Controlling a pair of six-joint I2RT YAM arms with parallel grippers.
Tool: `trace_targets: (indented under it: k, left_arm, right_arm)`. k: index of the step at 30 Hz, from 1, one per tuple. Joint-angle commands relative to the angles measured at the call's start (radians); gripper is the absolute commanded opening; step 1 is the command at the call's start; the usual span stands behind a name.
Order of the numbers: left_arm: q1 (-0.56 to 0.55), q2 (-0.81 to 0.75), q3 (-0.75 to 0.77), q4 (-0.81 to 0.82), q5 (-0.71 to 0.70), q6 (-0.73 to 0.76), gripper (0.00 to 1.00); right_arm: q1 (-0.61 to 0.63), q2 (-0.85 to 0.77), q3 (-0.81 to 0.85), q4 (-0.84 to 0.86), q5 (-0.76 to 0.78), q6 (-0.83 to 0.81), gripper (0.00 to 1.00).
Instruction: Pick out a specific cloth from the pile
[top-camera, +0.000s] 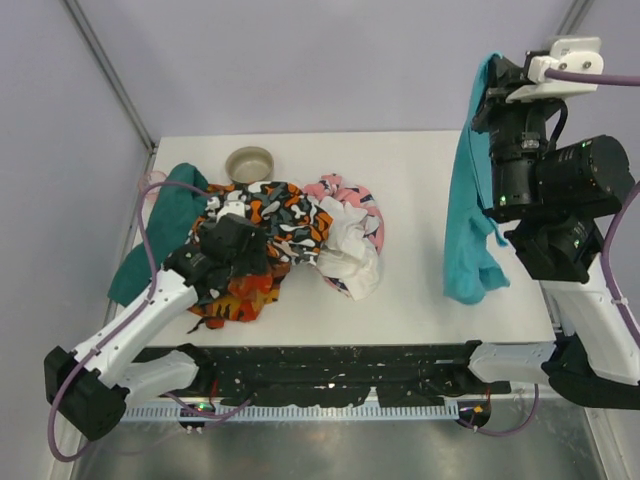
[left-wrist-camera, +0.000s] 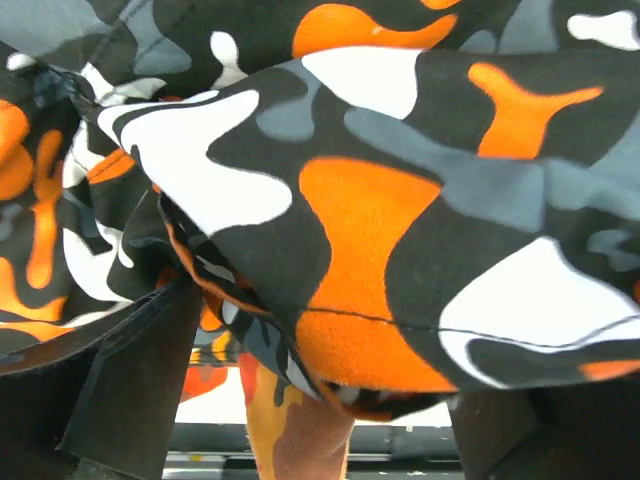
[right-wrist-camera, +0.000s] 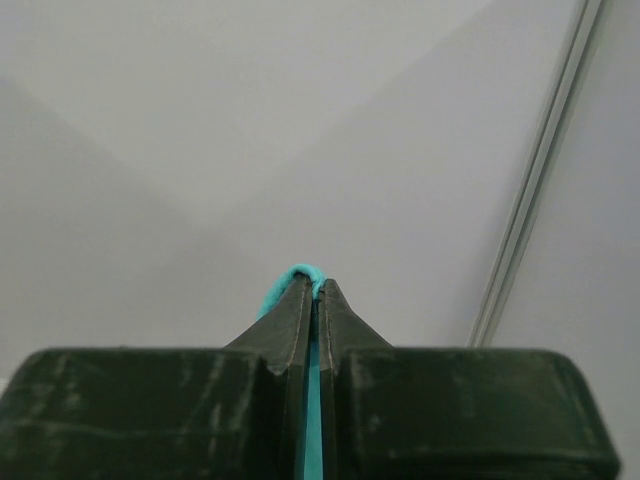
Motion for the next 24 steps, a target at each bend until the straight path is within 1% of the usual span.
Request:
trace_targets:
  k: [1, 3, 4, 7, 9, 11, 12, 14, 17, 20, 21, 23, 24]
  left_arm:
    - [-0.025, -0.071, -0.013, 0.092, 0.101, 0.026, 1.0]
    - [-0.052, -0.116, -0.002, 0.093, 0.119, 0.038, 1.0]
    - [-0.072, -0.137, 0.005, 0.093, 0.128, 0.044, 1.0]
    - [-0.164, -0.225, 0.006, 0.151, 0.205, 0.092, 1.0]
    - [-0.232, -0.282, -0.016, 0.249, 0.335, 0.136, 0.99]
    - [-0.287, -0.315, -0.039, 0.351, 0.499, 0.152, 1.0]
    - [-0.301, -0.325, -0.048, 0.394, 0.559, 0.149, 1.0]
    - [-0.315, -0.326, -0.051, 0.434, 0.633, 0.132, 0.99]
    - [-0.321, -0.296, -0.048, 0.435, 0.647, 0.114, 1.0]
    - [-0.322, -0.27, -0.056, 0.438, 0.635, 0.095, 1.0]
    - [-0.324, -0.262, -0.063, 0.449, 0.63, 0.089, 0.99]
    - [-0.324, -0.256, -0.073, 0.46, 0.612, 0.078, 1.0]
    - [-0.324, -0.257, -0.076, 0.457, 0.604, 0.077, 1.0]
  right_arm:
    - [-0.007, -0.156, -0.162, 0.021, 0.002, 0.079, 0.05]
    - [-0.009, -0.229, -0.262, 0.056, 0.029, 0.082, 0.05]
    - [-0.007, -0.265, -0.287, 0.063, 0.052, 0.084, 0.05]
    - [-0.009, -0.346, -0.398, 0.067, 0.097, 0.093, 0.05]
    - [-0.009, -0.387, -0.469, 0.072, 0.149, 0.083, 0.05]
    - [-0.012, -0.427, -0.556, 0.162, 0.258, 0.032, 0.06]
    - [-0.013, -0.441, -0.589, 0.214, 0.275, 0.006, 0.05]
    - [-0.019, -0.477, -0.65, 0.227, 0.33, 0.009, 0.05]
    - [-0.021, -0.53, -0.727, 0.189, 0.343, 0.053, 0.05]
    - [-0.019, -0.546, -0.785, 0.126, 0.355, 0.121, 0.05]
    - [-0.023, -0.547, -0.799, 0.118, 0.384, 0.144, 0.05]
    - [-0.033, -0.547, -0.866, 0.115, 0.421, 0.19, 0.05]
    - [-0.047, -0.547, -0.926, 0.109, 0.439, 0.241, 0.05]
